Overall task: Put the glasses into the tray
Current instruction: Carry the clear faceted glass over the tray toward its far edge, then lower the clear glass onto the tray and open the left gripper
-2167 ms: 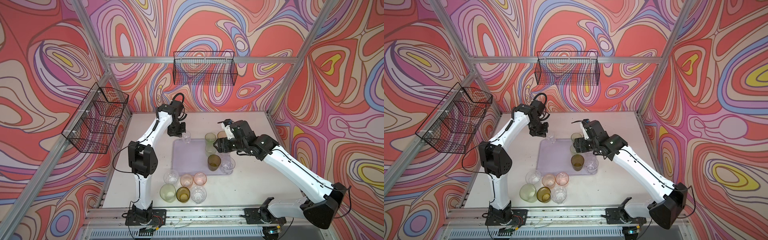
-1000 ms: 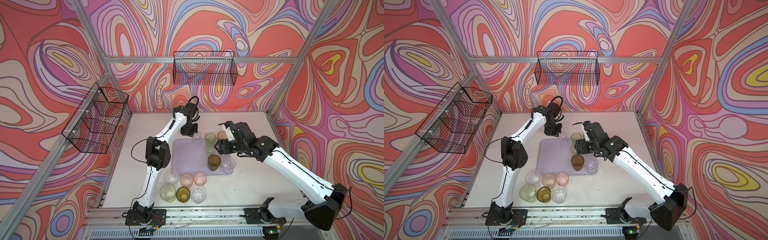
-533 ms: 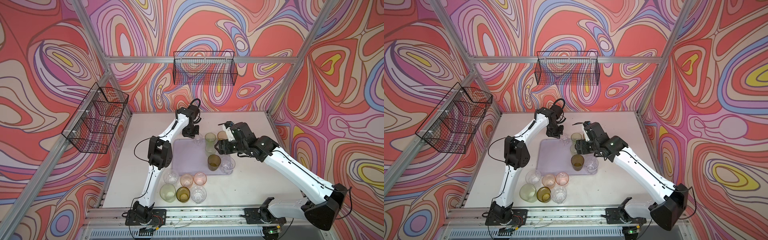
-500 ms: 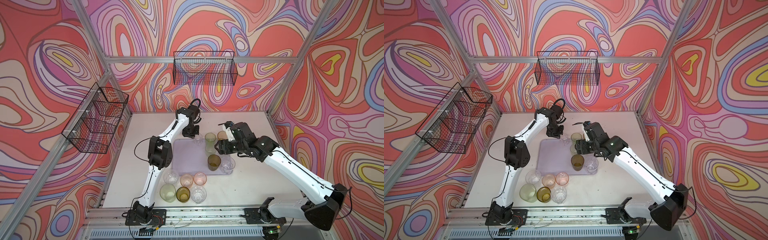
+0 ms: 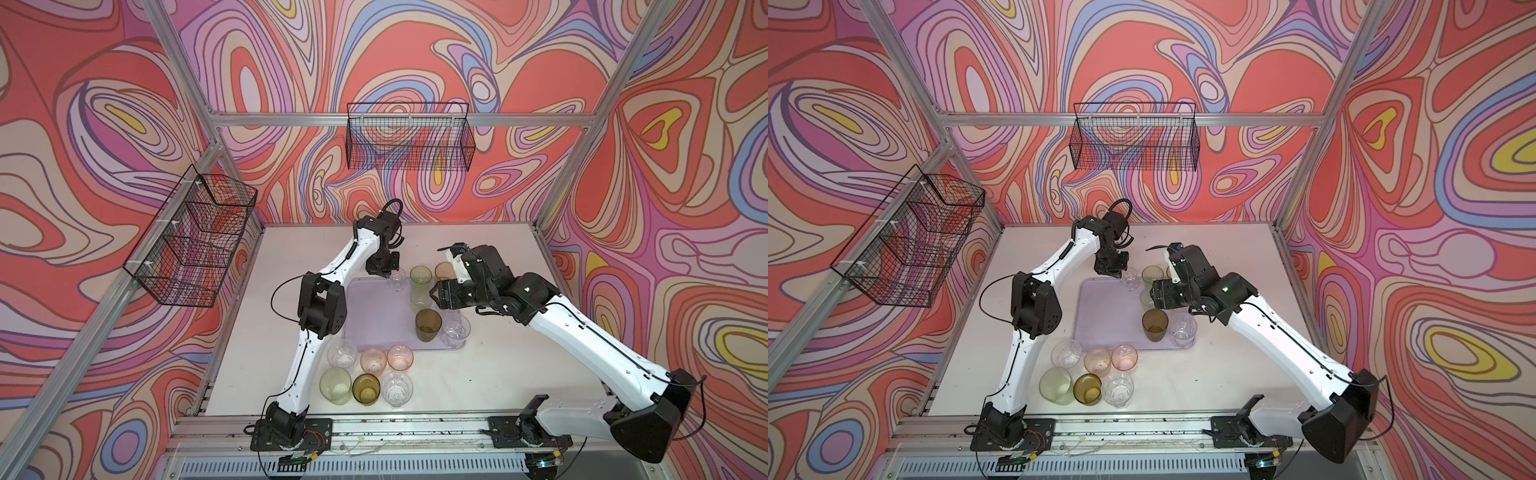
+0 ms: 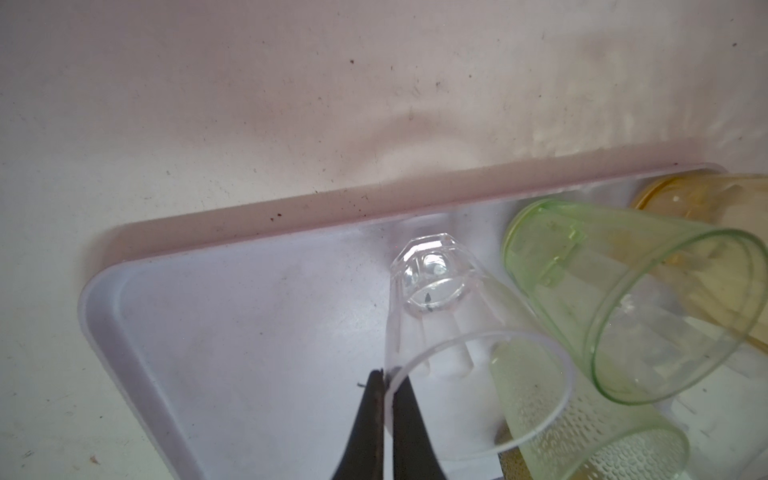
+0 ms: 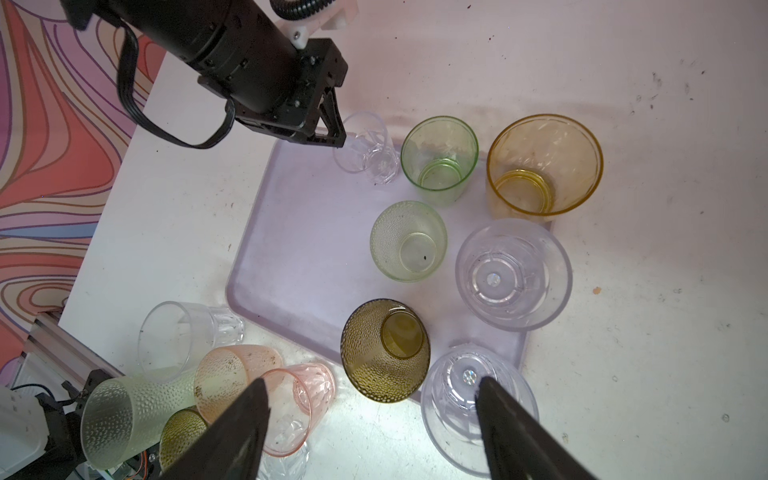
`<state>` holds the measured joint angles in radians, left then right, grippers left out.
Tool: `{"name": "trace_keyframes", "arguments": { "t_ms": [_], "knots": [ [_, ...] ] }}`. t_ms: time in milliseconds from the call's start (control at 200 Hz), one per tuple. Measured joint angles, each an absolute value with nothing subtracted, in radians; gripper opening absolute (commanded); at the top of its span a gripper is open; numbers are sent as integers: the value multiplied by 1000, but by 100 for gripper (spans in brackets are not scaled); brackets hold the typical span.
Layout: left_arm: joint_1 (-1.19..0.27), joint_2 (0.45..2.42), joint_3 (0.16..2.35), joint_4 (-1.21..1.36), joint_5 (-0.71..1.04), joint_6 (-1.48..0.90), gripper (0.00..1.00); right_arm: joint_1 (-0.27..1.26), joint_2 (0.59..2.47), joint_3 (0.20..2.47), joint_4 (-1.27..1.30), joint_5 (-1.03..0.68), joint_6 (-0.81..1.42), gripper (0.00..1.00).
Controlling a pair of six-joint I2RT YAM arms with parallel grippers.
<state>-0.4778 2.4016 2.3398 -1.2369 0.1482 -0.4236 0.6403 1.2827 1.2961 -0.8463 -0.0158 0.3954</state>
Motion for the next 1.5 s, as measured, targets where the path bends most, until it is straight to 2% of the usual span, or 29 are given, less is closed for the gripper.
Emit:
{"name": "trace_keyframes", "arguments": {
  "t_ms": [245, 456, 1137, 1502],
  "knots": [
    [-481, 2405, 2340, -1237, 136, -423, 0, 640, 1283, 1296, -846, -16, 398, 81],
    [-486, 2405, 2340, -1235, 130, -423, 7, 640, 1283, 1295, -846, -16, 405, 81],
    [-487, 2418, 2340, -1219, 130, -423, 12, 640, 1277, 1273, -846, -16, 413, 81],
    [-487, 2418, 2340, -1218, 132, -424, 23, 640, 1277, 1273, -846, -16, 413, 81]
  ]
}}
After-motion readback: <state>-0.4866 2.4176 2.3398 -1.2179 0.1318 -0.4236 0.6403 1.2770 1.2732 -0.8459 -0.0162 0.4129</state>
